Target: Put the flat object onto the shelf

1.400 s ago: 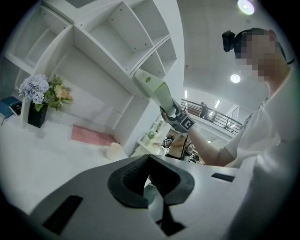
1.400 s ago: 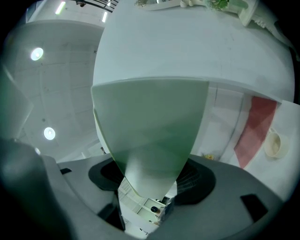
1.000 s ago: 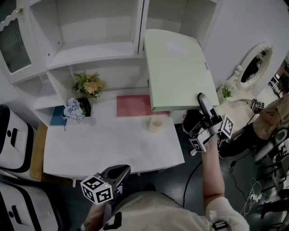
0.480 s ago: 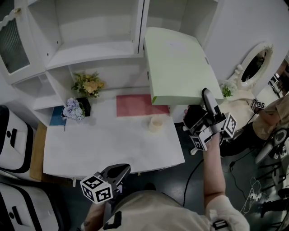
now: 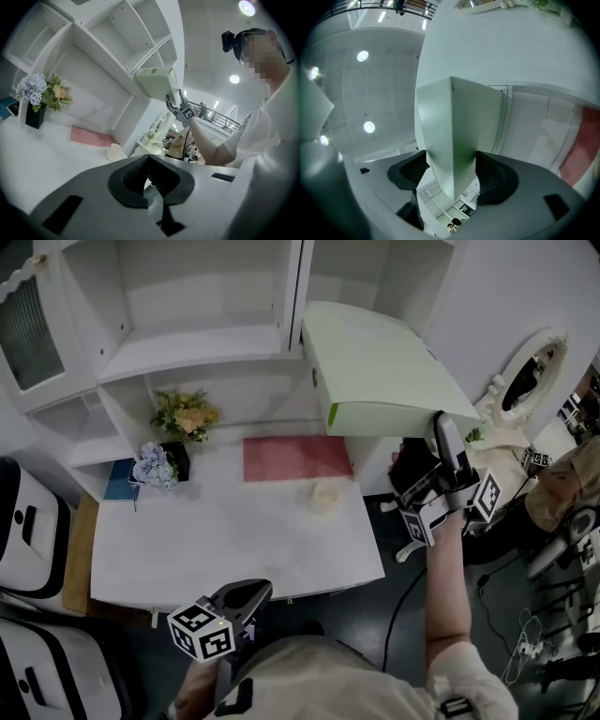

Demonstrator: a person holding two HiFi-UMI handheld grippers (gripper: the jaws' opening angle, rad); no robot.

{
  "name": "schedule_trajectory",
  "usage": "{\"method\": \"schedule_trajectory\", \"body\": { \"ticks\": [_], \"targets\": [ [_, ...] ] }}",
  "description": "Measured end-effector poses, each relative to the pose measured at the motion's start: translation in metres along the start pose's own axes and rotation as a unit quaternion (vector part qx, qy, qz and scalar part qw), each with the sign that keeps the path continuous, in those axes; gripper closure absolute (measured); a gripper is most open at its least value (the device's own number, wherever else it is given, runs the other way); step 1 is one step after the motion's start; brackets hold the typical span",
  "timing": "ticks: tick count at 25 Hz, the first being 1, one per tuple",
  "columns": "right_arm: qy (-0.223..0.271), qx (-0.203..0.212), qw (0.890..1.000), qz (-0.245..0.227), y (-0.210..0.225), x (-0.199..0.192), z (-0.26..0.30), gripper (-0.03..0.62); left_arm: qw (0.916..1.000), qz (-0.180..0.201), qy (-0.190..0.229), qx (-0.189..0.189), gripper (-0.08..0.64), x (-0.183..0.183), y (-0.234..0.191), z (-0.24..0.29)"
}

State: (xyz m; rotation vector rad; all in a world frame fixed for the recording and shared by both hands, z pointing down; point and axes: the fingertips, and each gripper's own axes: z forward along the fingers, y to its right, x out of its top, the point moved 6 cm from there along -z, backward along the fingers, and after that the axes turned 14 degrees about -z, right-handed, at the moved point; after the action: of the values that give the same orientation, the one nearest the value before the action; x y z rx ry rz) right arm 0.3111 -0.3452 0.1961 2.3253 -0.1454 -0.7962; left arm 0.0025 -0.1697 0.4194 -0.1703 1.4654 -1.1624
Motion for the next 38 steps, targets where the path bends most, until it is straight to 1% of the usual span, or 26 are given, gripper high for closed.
{"method": "schedule_trajectory", "body": {
  "ticks": [4,17,22,26,38],
  "targets": [
    [-0.004,-0.002,1.0,-0.022,-0.004,0.005,0.007,0.261,1.0,-0.001,0.002,0.002,0.546,-0.001,0.0,-0.001],
    [-0.002,-0.011,0.999,-0.039,-0.003,0.006,0.006,0.27,0.9999,0.0,0.01,0.007,0.546,-0.003,-0.001,-0.005],
    [-0.004,-0.017,0.999,-0.043,0.007,0.009,0.014,0.27,0.9999,-0.002,0.012,0.008,0.546,0.002,-0.004,-0.003],
    [0.001,-0.013,0.999,-0.049,0.0,0.007,0.01,0.27,0.9998,0.003,0.017,0.007,0.546,-0.007,0.0,-0.008],
    [0.005,-0.036,0.998,-0.048,0.036,0.017,0.037,0.272,0.9998,-0.005,0.014,0.016,0.546,0.007,-0.007,-0.002]
  ]
}}
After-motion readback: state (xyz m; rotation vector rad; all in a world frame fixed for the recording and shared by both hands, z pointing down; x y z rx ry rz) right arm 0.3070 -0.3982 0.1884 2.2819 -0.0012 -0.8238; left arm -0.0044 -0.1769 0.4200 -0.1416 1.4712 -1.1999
